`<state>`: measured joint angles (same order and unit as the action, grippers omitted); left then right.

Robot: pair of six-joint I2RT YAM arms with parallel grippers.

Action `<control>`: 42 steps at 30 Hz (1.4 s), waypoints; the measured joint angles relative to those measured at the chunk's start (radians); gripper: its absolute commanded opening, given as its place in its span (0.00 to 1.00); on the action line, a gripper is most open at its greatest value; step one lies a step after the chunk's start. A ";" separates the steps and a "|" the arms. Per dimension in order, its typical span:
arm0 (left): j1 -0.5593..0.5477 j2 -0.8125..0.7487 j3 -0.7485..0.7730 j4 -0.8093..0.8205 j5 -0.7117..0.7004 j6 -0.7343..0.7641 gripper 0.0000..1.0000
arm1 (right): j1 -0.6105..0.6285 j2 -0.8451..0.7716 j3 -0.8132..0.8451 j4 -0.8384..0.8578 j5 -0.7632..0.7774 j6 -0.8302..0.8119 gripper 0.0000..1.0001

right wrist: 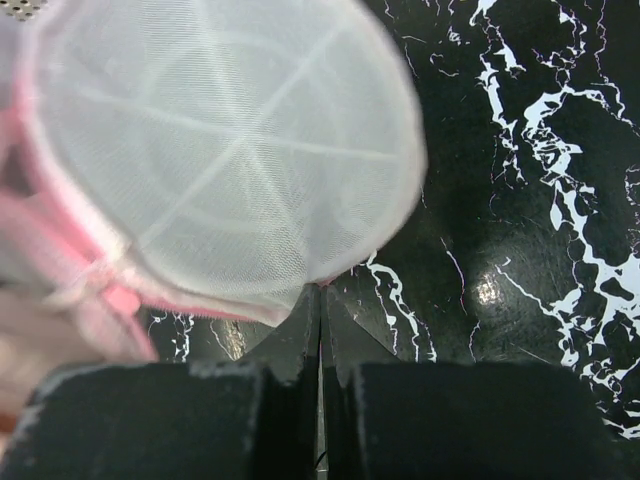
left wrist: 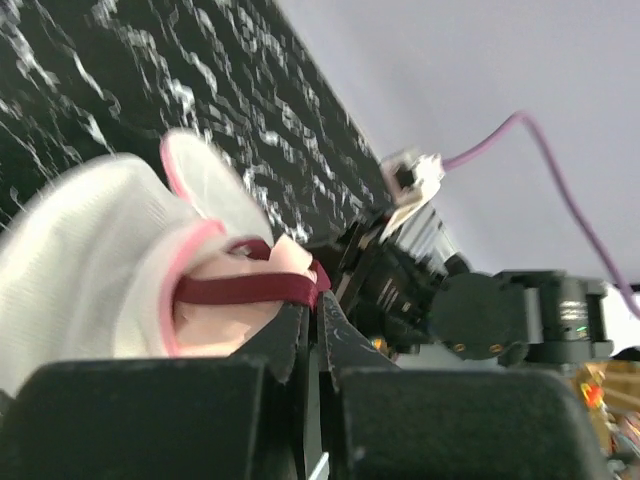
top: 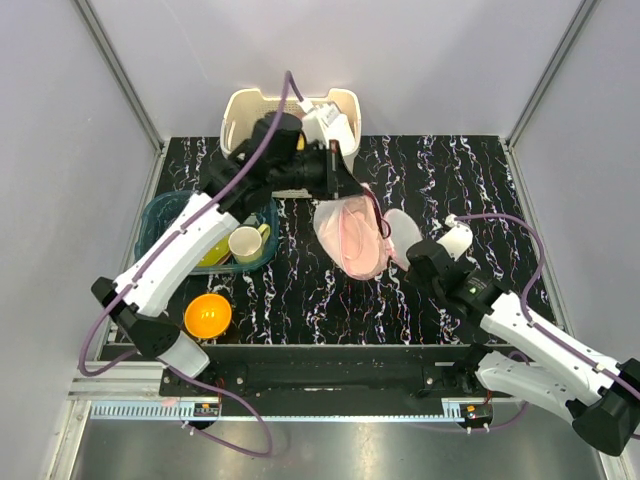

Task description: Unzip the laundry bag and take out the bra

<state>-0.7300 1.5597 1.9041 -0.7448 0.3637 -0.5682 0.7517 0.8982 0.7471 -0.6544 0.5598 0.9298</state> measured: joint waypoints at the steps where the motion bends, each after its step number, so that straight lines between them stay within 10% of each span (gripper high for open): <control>1: -0.003 0.001 -0.040 0.035 0.018 -0.010 0.00 | 0.000 0.002 0.000 0.000 -0.001 0.000 0.00; 11: -0.105 0.279 -0.306 0.111 0.071 -0.064 0.00 | 0.000 0.027 0.016 0.008 -0.011 -0.010 0.00; 28: 0.006 0.006 -0.182 0.263 0.304 -0.120 0.00 | 0.000 0.030 0.033 0.039 -0.012 -0.012 0.00; 42: 0.025 0.214 -0.320 0.261 0.217 -0.113 0.00 | -0.001 -0.045 0.035 0.002 -0.071 -0.007 0.00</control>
<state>-0.7052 1.7733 1.5841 -0.4843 0.5808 -0.6811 0.7509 0.8536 0.7818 -0.6529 0.4892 0.9226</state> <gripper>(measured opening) 0.012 0.010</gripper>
